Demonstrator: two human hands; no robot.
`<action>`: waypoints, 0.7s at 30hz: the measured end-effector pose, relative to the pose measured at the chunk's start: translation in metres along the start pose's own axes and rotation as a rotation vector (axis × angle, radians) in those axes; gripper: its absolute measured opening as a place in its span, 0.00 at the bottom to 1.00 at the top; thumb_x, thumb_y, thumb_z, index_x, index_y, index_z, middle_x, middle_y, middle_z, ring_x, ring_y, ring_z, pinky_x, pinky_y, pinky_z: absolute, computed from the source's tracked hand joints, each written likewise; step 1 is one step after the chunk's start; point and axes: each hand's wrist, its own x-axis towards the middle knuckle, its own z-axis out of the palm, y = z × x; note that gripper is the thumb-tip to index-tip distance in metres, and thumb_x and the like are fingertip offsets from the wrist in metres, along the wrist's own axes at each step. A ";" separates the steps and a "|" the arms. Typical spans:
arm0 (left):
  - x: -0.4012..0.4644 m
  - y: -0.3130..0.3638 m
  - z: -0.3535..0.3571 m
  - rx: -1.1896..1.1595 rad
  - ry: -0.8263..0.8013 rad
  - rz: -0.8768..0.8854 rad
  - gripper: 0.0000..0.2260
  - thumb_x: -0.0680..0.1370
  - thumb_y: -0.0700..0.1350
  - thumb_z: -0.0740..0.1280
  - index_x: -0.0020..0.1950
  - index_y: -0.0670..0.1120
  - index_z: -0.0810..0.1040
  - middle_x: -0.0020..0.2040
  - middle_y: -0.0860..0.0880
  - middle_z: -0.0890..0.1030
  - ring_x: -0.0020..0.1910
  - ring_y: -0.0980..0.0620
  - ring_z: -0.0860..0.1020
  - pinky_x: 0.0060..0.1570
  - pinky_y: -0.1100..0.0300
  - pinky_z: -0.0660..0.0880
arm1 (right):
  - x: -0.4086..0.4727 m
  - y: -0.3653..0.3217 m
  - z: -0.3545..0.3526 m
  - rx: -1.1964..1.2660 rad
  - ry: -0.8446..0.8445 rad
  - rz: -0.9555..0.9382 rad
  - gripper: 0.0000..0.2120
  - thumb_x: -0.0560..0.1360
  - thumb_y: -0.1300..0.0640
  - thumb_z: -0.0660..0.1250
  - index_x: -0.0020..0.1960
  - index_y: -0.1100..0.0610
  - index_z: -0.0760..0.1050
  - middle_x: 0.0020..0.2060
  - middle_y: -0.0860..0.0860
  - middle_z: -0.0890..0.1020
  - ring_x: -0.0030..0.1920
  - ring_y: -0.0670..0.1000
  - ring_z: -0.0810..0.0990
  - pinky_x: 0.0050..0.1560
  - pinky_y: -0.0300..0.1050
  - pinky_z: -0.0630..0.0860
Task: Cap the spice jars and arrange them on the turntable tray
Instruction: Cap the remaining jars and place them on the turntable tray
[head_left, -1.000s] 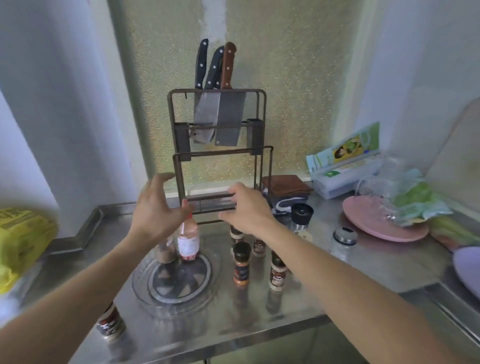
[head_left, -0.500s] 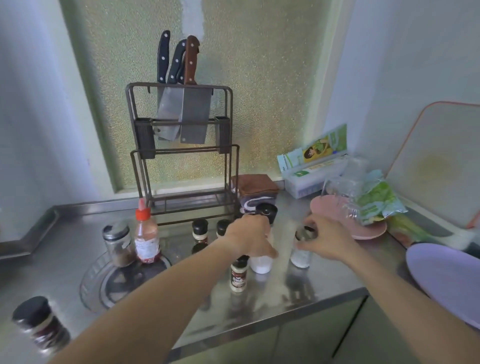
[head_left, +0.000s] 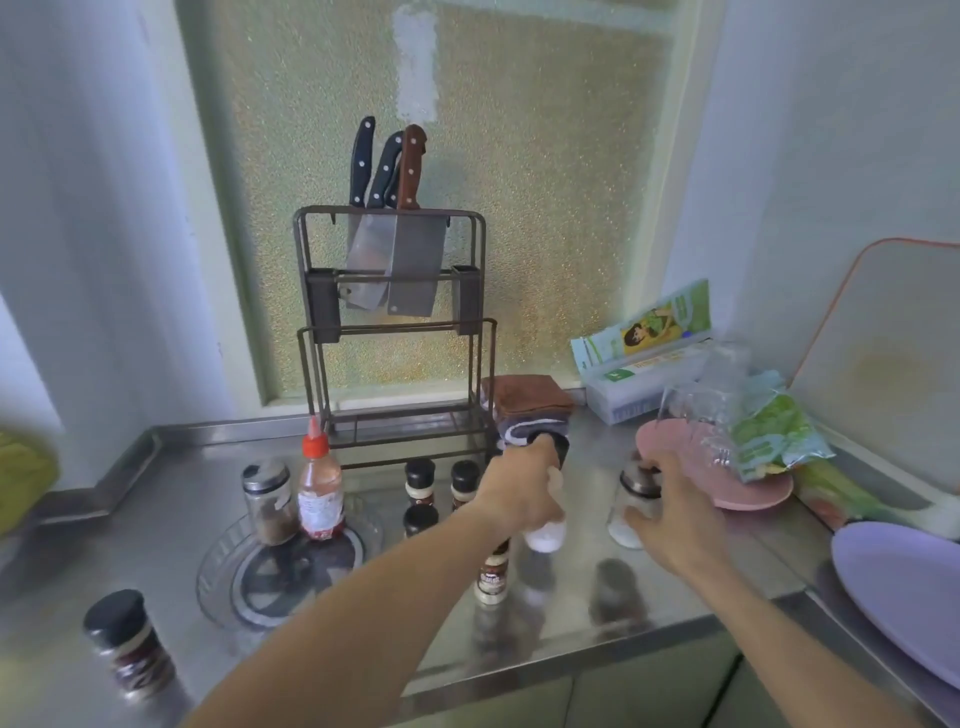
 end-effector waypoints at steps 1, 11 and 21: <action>-0.002 0.001 -0.012 -0.029 0.028 0.005 0.26 0.69 0.47 0.79 0.62 0.47 0.71 0.56 0.44 0.80 0.56 0.40 0.79 0.53 0.49 0.77 | 0.002 -0.008 -0.010 0.004 0.030 -0.020 0.25 0.69 0.59 0.77 0.61 0.51 0.69 0.55 0.52 0.82 0.56 0.60 0.81 0.49 0.50 0.75; -0.073 -0.043 -0.185 0.000 0.322 -0.043 0.32 0.64 0.49 0.83 0.64 0.47 0.73 0.53 0.50 0.79 0.51 0.49 0.78 0.52 0.56 0.77 | -0.004 -0.193 -0.059 0.192 0.053 -0.321 0.26 0.72 0.51 0.77 0.63 0.47 0.67 0.52 0.45 0.78 0.46 0.53 0.81 0.45 0.47 0.71; -0.147 -0.186 -0.184 0.053 0.270 -0.439 0.32 0.63 0.51 0.84 0.62 0.48 0.74 0.56 0.47 0.81 0.52 0.46 0.78 0.46 0.55 0.74 | -0.043 -0.278 0.070 0.121 -0.276 -0.465 0.23 0.74 0.53 0.73 0.62 0.50 0.63 0.44 0.47 0.77 0.40 0.50 0.76 0.35 0.47 0.70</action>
